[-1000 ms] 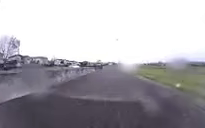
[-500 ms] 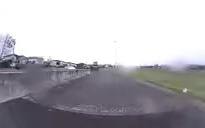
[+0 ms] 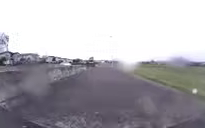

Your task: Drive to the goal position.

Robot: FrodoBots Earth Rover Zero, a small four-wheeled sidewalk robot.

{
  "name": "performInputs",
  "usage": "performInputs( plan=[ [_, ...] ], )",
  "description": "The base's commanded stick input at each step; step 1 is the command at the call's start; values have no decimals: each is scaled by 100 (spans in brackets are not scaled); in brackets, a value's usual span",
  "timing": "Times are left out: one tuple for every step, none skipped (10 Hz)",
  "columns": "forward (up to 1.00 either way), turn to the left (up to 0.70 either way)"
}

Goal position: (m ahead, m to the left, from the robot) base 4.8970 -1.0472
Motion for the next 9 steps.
performInputs(
  plan=[
    [100, 0],
    [100, 0],
    [100, 0],
    [100, 0],
    [100, 0],
    [100, 36],
    [100, 38],
    [100, 40],
    [100, 40]
  ],
)
